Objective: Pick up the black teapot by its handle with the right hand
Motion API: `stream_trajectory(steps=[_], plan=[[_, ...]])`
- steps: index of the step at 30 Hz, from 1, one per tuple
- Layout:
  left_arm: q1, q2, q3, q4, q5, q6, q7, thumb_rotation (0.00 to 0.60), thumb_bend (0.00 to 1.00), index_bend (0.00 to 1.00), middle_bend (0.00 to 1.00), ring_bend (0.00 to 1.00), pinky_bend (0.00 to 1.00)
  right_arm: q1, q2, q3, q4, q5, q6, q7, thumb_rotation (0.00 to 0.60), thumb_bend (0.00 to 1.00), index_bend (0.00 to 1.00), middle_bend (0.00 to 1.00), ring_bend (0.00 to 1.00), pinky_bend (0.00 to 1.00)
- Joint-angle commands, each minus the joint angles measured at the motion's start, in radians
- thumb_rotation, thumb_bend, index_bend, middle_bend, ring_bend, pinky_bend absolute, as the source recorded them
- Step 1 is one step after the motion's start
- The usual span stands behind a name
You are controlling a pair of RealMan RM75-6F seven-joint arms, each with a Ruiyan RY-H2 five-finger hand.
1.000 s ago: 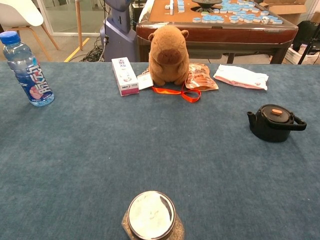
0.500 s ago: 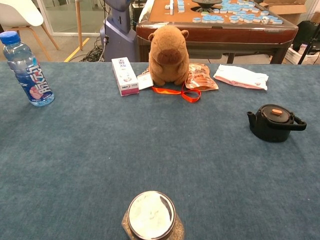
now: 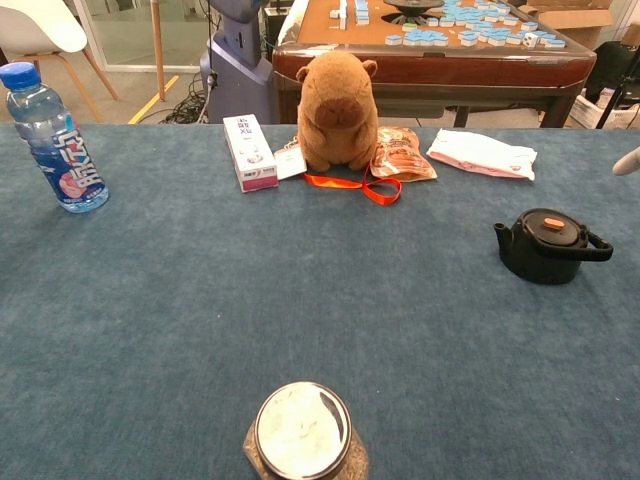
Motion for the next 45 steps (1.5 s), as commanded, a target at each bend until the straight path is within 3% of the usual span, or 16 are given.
stream_trajectory(steps=[1, 8, 12, 15, 20, 33, 45], plan=[[0.000, 0.000, 0.000, -0.001, 0.001, 0.000, 0.000, 0.600, 0.27, 0.09, 0.11, 0.17, 0.13, 0.015, -0.014, 0.003, 0.010, 0.015, -0.017, -0.012, 0.600, 0.16, 0.19, 0.39, 0.13, 0.16], [0.001, -0.002, 0.000, 0.002, 0.002, 0.002, -0.002, 0.600, 0.27, 0.10, 0.11, 0.17, 0.13, 0.040, -0.048, 0.012, 0.037, 0.057, -0.035, -0.051, 0.600, 0.16, 0.27, 0.40, 0.13, 0.15], [0.003, -0.004, 0.001, 0.004, 0.001, 0.002, -0.004, 0.600, 0.27, 0.10, 0.11, 0.17, 0.13, 0.048, -0.064, 0.012, 0.045, 0.063, -0.036, -0.054, 0.600, 0.16, 0.38, 0.40, 0.13, 0.15], [0.003, -0.005, 0.001, 0.006, 0.000, 0.001, -0.006, 0.600, 0.27, 0.10, 0.11, 0.17, 0.13, 0.055, -0.075, 0.012, 0.055, 0.068, -0.037, -0.053, 0.600, 0.16, 0.42, 0.40, 0.13, 0.15], [0.005, -0.007, 0.001, 0.010, 0.000, 0.003, -0.010, 0.600, 0.27, 0.10, 0.11, 0.17, 0.13, 0.059, -0.088, 0.008, 0.067, 0.067, -0.033, -0.051, 0.600, 0.16, 0.42, 0.48, 0.16, 0.15], [0.003, -0.015, 0.001, 0.020, 0.000, -0.002, -0.019, 0.600, 0.27, 0.10, 0.11, 0.17, 0.13, 0.069, -0.113, 0.003, 0.097, 0.068, -0.028, -0.027, 0.600, 0.17, 0.42, 0.50, 0.35, 0.14], [0.001, -0.018, 0.002, 0.027, 0.003, -0.005, -0.028, 0.600, 0.27, 0.10, 0.11, 0.17, 0.13, 0.102, -0.152, 0.018, 0.113, 0.103, -0.050, -0.053, 0.600, 0.18, 0.42, 0.50, 0.37, 0.09]])
